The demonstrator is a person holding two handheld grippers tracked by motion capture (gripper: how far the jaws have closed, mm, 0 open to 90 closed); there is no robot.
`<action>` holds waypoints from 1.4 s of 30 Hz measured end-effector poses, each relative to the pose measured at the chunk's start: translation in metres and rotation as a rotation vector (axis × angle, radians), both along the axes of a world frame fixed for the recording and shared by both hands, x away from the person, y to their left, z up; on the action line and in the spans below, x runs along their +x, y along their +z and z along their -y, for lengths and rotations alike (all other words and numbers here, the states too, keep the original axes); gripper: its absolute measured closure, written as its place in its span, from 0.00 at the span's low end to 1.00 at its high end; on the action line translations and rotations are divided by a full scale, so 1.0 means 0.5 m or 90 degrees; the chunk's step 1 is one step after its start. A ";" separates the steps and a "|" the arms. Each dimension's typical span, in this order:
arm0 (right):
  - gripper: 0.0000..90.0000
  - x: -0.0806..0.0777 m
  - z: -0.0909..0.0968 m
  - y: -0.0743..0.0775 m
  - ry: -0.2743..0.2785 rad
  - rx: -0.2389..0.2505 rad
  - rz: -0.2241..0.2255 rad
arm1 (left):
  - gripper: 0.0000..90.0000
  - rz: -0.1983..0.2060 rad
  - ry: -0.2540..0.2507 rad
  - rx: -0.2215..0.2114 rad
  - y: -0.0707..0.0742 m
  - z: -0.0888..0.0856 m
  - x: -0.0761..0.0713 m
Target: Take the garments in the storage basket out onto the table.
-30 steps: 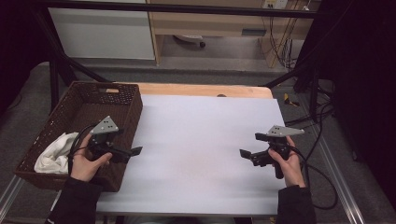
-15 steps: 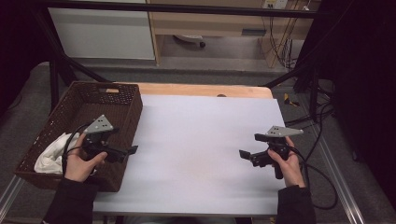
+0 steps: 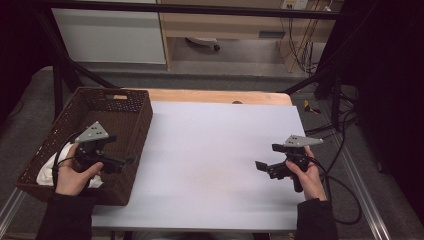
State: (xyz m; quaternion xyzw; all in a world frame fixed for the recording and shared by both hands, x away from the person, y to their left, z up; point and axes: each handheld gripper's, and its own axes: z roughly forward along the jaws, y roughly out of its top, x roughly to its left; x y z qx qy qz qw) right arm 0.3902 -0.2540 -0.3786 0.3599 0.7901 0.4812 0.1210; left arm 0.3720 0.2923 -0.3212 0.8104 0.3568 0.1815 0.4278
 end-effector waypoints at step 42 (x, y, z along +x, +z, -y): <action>0.01 0.002 -0.002 -0.008 -0.003 -0.010 -0.013 | 0.00 -0.051 0.132 0.056 0.005 -0.168 -0.038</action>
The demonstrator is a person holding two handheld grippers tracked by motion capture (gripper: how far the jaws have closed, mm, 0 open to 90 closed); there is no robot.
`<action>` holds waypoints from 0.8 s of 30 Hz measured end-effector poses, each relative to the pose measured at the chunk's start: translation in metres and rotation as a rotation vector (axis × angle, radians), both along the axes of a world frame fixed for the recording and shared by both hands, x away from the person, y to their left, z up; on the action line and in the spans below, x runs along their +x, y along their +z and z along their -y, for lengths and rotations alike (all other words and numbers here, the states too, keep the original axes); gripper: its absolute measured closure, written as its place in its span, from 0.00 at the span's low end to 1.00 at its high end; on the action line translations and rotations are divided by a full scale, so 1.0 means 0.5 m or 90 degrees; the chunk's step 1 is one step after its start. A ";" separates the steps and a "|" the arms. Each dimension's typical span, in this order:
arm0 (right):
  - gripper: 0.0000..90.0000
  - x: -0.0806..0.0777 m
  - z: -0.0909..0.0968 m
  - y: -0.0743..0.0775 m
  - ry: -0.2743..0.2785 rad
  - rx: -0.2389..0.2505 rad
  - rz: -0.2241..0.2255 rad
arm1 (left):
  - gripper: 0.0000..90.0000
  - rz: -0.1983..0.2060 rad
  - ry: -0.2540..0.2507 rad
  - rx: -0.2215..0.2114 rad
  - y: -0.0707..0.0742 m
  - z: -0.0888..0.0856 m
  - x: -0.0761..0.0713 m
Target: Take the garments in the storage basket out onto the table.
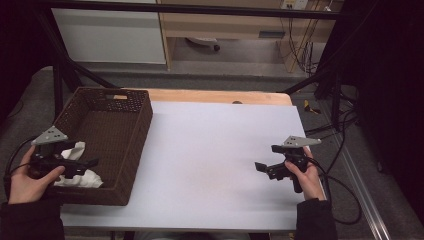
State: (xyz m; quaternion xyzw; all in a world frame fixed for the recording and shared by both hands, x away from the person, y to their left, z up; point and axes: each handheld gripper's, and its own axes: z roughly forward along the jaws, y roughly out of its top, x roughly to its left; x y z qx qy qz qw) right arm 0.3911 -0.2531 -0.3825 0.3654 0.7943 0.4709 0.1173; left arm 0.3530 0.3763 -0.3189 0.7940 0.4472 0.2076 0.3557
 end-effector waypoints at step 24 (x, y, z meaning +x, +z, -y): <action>0.01 0.001 -0.004 -0.005 0.001 -0.008 -0.004 | 0.01 -0.037 0.079 0.013 -0.032 -0.071 0.002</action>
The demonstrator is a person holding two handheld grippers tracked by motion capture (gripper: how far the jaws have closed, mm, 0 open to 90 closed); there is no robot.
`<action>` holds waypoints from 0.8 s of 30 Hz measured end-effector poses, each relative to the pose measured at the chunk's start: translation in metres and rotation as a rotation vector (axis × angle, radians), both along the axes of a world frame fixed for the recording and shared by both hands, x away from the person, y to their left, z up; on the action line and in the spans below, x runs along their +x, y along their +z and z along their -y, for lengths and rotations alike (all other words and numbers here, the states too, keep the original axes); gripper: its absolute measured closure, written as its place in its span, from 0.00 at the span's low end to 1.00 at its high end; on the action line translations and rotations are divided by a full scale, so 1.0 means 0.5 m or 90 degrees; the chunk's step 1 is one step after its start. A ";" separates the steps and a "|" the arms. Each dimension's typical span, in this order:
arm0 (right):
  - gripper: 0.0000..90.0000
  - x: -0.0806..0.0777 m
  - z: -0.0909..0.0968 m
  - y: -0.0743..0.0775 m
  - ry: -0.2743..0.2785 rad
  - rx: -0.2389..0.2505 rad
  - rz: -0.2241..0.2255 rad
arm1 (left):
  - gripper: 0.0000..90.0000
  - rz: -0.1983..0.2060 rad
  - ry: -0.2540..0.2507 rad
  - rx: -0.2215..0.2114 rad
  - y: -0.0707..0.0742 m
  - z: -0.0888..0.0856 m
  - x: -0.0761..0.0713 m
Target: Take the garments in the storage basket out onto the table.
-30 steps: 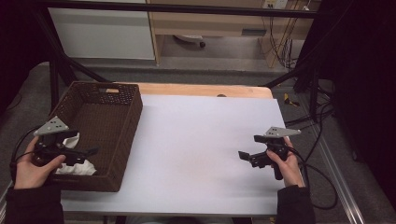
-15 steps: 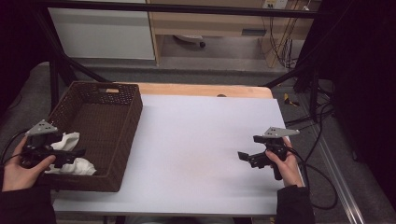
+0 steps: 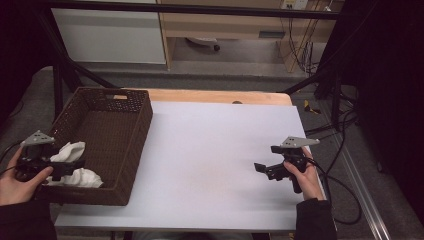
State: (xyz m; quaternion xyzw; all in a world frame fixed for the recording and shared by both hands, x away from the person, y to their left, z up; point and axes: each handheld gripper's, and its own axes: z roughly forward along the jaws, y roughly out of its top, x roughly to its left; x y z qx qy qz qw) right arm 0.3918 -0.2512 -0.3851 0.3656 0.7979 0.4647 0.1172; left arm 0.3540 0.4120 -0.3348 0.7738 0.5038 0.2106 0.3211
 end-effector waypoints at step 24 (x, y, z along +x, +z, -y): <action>0.01 0.001 -0.003 -0.002 0.004 -0.005 -0.003 | 0.09 -0.047 0.074 0.050 -0.034 -0.047 0.008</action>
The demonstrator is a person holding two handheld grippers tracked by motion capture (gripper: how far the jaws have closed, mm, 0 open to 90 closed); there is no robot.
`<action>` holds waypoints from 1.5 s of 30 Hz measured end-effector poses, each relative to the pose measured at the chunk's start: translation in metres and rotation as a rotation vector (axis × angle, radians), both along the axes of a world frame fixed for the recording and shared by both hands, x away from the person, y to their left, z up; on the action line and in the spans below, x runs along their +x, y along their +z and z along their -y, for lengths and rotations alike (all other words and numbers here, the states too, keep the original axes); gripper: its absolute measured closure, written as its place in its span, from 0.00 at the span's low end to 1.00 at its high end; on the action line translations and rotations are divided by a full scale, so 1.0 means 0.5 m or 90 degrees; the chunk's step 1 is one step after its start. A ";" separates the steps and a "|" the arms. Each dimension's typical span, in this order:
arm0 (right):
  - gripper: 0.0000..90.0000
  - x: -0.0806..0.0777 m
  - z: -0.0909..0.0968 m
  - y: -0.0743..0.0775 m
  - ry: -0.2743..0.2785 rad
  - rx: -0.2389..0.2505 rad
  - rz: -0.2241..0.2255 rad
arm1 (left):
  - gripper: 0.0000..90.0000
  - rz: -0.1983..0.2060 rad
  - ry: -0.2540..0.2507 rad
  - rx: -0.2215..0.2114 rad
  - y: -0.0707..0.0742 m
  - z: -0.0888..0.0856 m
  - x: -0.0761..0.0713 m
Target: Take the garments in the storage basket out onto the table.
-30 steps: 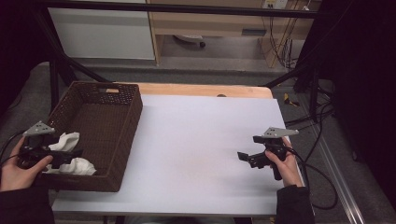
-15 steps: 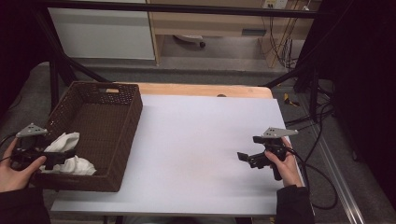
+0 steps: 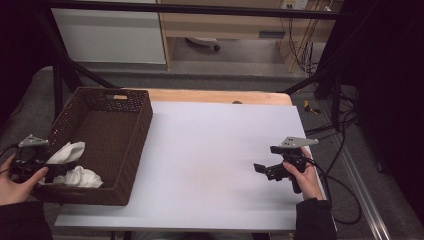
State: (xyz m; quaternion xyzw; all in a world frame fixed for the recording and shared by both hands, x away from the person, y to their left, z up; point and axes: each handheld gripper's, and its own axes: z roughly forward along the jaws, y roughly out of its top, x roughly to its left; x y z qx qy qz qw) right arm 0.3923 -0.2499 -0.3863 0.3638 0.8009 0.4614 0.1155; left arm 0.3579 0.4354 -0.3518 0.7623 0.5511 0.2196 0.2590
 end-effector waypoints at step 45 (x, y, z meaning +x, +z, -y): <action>0.01 0.000 -0.003 -0.001 0.008 0.000 -0.003 | 0.72 -0.129 0.094 0.054 -0.029 0.005 0.011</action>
